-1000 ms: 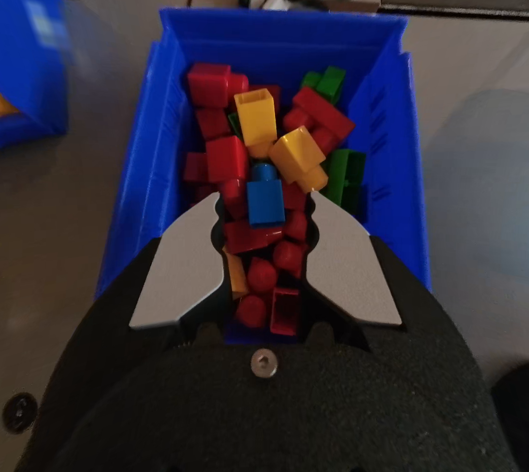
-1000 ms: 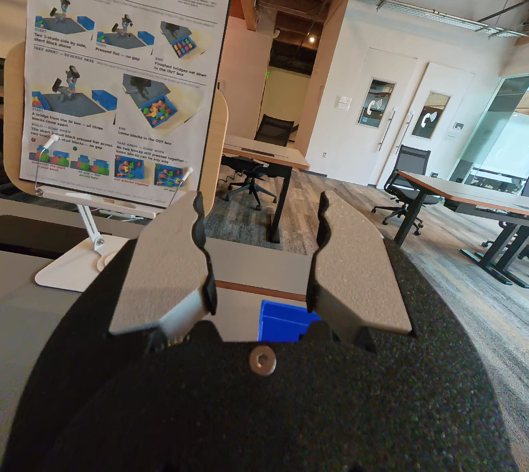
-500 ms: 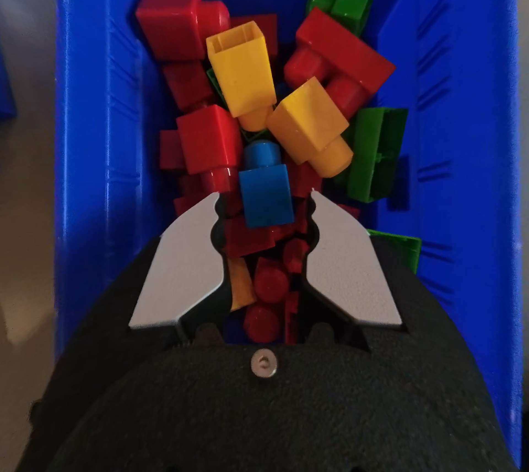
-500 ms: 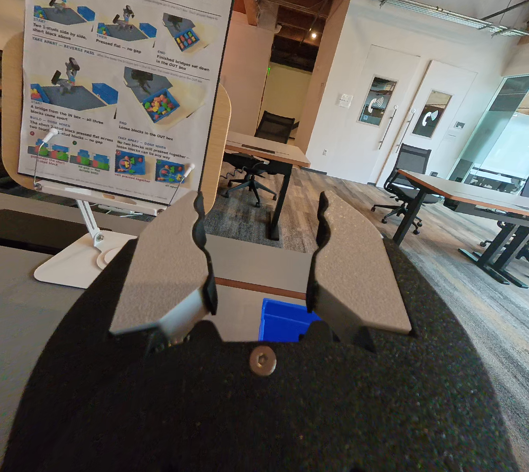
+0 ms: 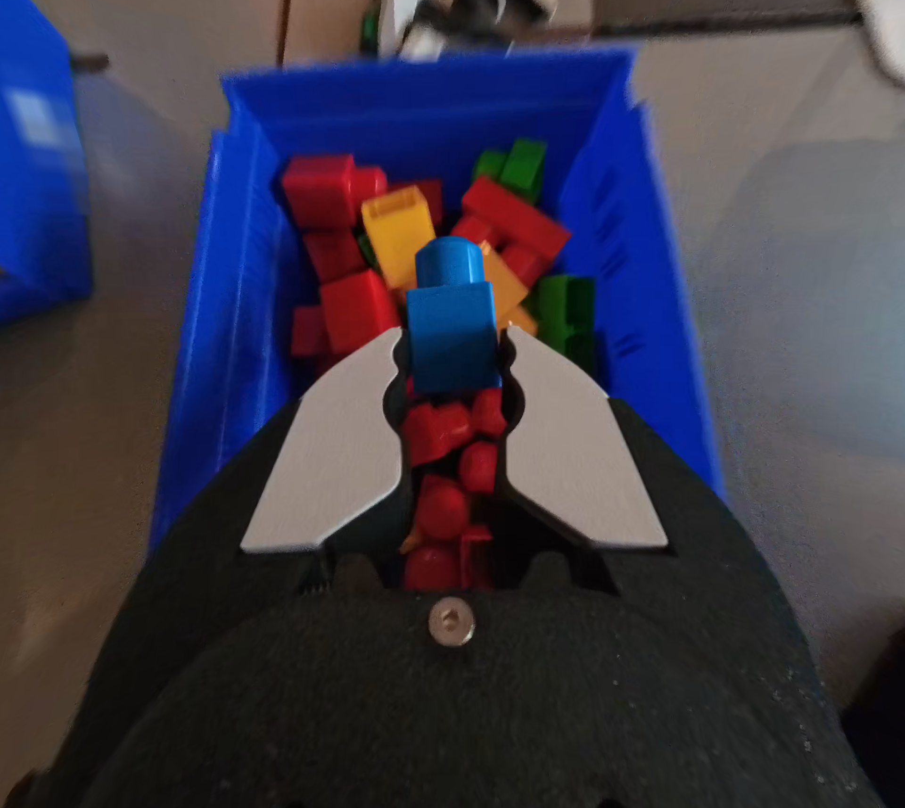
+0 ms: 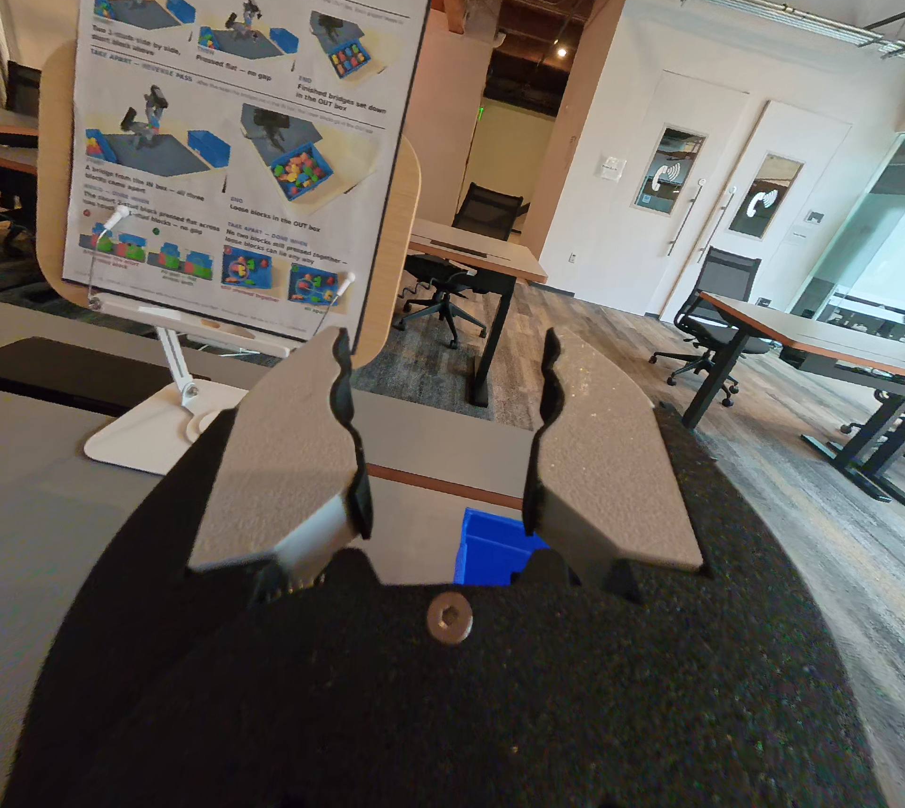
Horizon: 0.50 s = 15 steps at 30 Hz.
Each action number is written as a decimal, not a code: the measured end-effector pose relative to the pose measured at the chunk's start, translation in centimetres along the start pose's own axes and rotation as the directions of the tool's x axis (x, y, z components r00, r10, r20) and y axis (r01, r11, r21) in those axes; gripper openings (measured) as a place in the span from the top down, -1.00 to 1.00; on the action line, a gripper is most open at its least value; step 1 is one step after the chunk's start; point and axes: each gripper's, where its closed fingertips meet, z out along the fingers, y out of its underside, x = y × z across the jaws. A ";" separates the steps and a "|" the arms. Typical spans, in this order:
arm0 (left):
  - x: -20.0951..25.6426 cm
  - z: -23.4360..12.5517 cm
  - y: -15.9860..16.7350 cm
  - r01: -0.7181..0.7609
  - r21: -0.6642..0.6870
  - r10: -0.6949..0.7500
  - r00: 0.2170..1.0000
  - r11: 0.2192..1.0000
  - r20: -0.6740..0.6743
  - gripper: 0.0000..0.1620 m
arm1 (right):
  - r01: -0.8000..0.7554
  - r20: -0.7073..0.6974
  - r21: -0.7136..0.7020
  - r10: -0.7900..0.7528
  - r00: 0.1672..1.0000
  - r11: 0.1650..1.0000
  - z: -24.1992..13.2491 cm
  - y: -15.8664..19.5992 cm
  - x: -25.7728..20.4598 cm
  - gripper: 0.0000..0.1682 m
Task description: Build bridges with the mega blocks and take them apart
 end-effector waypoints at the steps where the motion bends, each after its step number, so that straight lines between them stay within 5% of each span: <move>1: 0.7 -0.8 -1.4 -0.003 0.066 0.005 1.000 0.998 -0.024 0.57 | 0.001 0.015 -0.004 -0.001 1.000 1.000 0.0 0.0 -0.3 0.11; 9: 11.0 -6.1 -10.7 -0.148 0.482 0.272 0.942 0.864 -0.198 0.57 | 0.002 0.236 -0.022 0.004 0.972 1.000 -0.2 -0.6 -4.9 0.13; 15: 25.2 -9.1 -13.3 -0.122 0.669 0.547 0.689 0.733 -0.475 0.58 | -0.043 0.521 -0.007 0.040 0.853 0.999 -1.8 -1.9 -10.6 0.16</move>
